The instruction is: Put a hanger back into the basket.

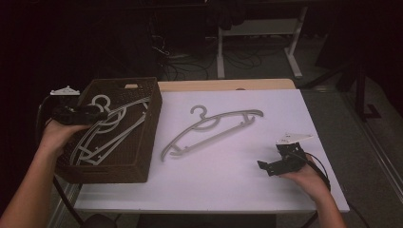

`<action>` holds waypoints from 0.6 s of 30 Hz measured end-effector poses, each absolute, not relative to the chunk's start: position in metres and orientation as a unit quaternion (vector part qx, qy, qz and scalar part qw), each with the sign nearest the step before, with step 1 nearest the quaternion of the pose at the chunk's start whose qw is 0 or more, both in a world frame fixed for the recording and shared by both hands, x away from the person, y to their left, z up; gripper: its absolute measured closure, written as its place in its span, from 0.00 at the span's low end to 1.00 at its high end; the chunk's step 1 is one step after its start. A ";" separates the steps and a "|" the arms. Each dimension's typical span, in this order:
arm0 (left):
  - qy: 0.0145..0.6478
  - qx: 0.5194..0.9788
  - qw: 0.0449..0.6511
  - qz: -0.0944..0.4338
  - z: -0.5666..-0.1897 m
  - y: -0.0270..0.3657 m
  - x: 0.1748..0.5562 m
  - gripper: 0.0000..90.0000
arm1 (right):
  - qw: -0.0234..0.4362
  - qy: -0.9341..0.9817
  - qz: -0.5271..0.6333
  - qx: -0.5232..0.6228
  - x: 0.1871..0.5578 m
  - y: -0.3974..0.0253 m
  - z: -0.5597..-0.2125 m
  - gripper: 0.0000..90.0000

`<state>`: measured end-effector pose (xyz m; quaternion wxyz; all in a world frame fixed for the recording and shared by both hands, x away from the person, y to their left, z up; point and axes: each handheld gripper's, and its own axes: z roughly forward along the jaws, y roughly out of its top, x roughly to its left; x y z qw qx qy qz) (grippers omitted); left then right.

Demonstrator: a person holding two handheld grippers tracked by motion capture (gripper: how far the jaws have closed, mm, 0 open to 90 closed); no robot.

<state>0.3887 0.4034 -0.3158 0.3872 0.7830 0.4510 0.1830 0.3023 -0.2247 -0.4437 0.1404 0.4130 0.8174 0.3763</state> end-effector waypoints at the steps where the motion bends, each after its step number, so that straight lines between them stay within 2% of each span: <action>1: 0.444 0.785 0.393 0.178 -0.314 0.398 0.388 0.24 | 0.140 0.817 0.377 0.413 0.302 -0.225 -0.444 0.00; 12: 0.396 0.789 0.452 0.130 -0.306 0.330 0.377 0.14 | 0.139 0.818 0.378 0.411 0.303 -0.225 -0.443 0.00; 18: 0.356 0.799 0.475 0.098 -0.312 0.278 0.370 0.11 | 0.137 0.818 0.379 0.410 0.304 -0.225 -0.443 0.00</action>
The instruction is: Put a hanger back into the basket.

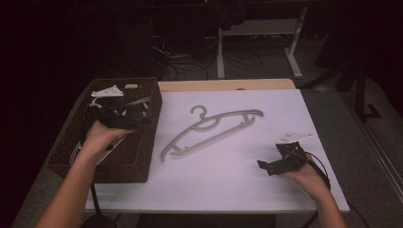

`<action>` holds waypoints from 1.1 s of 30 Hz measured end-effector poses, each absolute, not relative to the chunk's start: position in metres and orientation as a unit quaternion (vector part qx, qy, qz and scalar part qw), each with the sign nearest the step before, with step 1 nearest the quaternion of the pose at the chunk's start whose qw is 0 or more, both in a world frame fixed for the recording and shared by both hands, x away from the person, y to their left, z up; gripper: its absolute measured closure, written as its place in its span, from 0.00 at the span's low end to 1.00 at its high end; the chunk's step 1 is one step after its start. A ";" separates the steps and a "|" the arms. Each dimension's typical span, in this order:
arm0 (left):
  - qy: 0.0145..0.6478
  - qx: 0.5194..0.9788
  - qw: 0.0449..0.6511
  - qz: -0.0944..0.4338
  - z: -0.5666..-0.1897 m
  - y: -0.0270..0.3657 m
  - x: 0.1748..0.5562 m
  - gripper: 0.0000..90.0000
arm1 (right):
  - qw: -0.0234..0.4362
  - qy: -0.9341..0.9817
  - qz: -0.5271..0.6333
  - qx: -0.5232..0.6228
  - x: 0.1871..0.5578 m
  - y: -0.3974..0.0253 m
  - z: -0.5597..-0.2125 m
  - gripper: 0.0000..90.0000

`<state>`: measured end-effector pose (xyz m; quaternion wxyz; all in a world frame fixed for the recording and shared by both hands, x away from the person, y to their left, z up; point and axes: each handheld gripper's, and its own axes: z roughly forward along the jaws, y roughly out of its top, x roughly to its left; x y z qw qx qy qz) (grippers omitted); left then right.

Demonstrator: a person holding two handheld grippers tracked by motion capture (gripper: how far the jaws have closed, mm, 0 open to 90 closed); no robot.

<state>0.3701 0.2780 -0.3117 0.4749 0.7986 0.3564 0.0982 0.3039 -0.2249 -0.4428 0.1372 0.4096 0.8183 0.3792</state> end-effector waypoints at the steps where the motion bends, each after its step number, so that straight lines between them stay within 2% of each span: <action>1: 0.350 0.800 0.478 0.094 -0.314 0.270 0.370 0.11 | 0.137 0.819 0.379 0.409 0.304 -0.225 -0.443 0.00; 8: 0.317 0.815 0.480 0.071 -0.328 0.221 0.364 0.11 | 0.136 0.819 0.382 0.406 0.304 -0.225 -0.442 0.00; 17: 0.290 0.827 0.478 0.053 -0.358 0.179 0.351 0.11 | 0.136 0.819 0.383 0.405 0.308 -0.224 -0.440 0.00; 27: 0.272 0.841 0.465 0.039 -0.382 0.161 0.344 0.11 | 0.137 0.820 0.372 0.414 0.320 -0.221 -0.435 0.00; 33: 0.278 0.843 0.460 0.034 -0.393 0.161 0.346 0.11 | 0.138 0.814 0.372 0.424 0.337 -0.219 -0.429 0.08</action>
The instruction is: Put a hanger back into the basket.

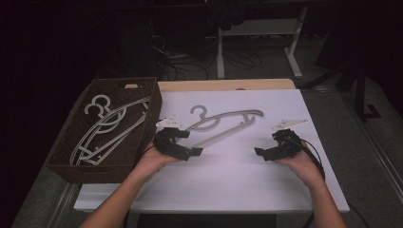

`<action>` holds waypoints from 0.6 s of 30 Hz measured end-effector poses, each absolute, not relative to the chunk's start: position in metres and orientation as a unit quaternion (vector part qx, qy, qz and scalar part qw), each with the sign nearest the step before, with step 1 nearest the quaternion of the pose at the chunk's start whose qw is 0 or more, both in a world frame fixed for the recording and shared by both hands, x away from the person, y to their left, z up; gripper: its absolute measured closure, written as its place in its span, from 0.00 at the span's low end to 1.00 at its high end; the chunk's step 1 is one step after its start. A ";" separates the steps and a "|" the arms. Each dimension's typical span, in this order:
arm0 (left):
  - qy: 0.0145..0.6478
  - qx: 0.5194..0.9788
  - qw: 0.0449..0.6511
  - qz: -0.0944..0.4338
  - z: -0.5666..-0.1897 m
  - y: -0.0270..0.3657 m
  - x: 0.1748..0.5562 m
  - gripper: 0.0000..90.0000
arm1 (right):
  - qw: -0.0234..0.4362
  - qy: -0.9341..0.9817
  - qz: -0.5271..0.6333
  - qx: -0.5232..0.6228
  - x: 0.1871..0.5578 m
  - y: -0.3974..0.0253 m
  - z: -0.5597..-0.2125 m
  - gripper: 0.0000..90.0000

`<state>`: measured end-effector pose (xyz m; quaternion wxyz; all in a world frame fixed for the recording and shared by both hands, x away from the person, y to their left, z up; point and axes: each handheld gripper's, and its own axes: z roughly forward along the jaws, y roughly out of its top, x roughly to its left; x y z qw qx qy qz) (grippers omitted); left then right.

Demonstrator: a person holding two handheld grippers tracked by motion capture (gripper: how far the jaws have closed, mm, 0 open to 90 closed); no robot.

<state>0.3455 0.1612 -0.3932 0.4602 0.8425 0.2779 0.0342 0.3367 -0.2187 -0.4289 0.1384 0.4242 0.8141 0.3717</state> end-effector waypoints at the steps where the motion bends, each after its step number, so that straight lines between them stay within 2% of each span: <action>1: 0.277 0.844 0.458 0.033 -0.395 0.162 0.346 0.11 | 0.138 0.812 0.372 0.428 0.340 -0.218 -0.427 0.10; 3: 0.280 0.843 0.458 0.033 -0.397 0.162 0.346 0.11 | 0.137 0.810 0.374 0.430 0.343 -0.218 -0.426 0.12; 7: 0.282 0.845 0.454 0.037 -0.399 0.163 0.347 0.11 | 0.136 0.810 0.374 0.431 0.362 -0.213 -0.421 0.28; 8: 0.282 0.845 0.454 0.037 -0.399 0.163 0.347 0.11 | 0.136 0.810 0.374 0.431 0.362 -0.213 -0.421 0.28; 9: 0.283 0.845 0.453 0.037 -0.399 0.163 0.347 0.11 | 0.137 0.813 0.369 0.428 0.372 -0.208 -0.419 0.38; 18: 0.285 0.845 0.451 0.037 -0.401 0.164 0.347 0.11 | 0.135 0.819 0.358 0.428 0.409 -0.191 -0.419 0.79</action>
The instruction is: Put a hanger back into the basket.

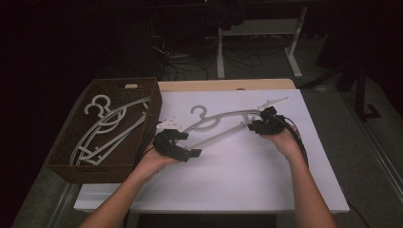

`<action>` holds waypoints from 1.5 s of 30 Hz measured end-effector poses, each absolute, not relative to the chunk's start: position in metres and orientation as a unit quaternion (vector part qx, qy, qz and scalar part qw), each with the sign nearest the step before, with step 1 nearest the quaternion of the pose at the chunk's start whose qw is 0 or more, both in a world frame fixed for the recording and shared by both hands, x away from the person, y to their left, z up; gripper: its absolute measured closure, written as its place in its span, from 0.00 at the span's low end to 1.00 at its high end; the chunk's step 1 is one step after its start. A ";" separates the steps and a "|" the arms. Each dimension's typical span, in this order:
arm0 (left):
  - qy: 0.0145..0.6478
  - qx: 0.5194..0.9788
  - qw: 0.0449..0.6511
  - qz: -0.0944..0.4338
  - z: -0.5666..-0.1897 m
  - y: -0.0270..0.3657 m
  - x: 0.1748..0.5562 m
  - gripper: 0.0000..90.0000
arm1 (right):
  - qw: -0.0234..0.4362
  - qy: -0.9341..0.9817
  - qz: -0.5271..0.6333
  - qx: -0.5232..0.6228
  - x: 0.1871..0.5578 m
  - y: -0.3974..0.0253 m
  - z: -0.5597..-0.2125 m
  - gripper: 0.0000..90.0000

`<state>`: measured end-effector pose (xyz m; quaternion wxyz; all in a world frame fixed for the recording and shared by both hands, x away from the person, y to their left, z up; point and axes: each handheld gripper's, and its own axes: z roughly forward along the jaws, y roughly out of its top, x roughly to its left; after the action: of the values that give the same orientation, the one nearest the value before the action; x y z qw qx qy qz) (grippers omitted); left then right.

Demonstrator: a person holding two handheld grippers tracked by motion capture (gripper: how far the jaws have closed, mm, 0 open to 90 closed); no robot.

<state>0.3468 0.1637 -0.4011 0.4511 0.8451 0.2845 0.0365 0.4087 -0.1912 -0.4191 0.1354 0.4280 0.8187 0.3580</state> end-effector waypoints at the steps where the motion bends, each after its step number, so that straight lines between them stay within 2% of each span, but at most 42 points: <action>1: 0.285 0.845 0.451 0.037 -0.401 0.164 0.347 0.11 | 0.138 0.820 0.353 0.428 0.413 -0.190 -0.420 0.82; 5: 0.286 0.845 0.450 0.038 -0.401 0.164 0.347 0.11 | 0.143 0.818 0.344 0.439 0.428 -0.184 -0.425 0.98; 6: 0.287 0.845 0.450 0.037 -0.401 0.164 0.347 0.11 | 0.142 0.816 0.345 0.441 0.432 -0.184 -0.426 0.99; 15: 0.290 0.844 0.449 0.039 -0.402 0.165 0.348 0.11 | 0.147 0.816 0.328 0.453 0.452 -0.182 -0.434 0.99; 24: 0.301 0.843 0.443 0.043 -0.405 0.165 0.349 0.11 | 0.145 0.817 0.318 0.458 0.457 -0.182 -0.444 0.99; 31: 0.318 0.841 0.432 0.065 -0.405 0.164 0.354 0.12 | 0.138 0.821 0.312 0.458 0.459 -0.182 -0.450 0.99; 38: 0.346 0.839 0.410 0.087 -0.407 0.159 0.367 0.15 | 0.133 0.822 0.313 0.456 0.460 -0.183 -0.451 0.99; 45: 0.375 0.836 0.384 0.114 -0.416 0.155 0.396 0.16 | 0.129 0.829 0.303 0.452 0.460 -0.184 -0.454 0.99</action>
<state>0.3958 0.1549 -0.4163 0.3843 0.8358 0.3753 0.1136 0.4600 -0.1844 -0.4537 0.1293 0.4524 0.8288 0.3028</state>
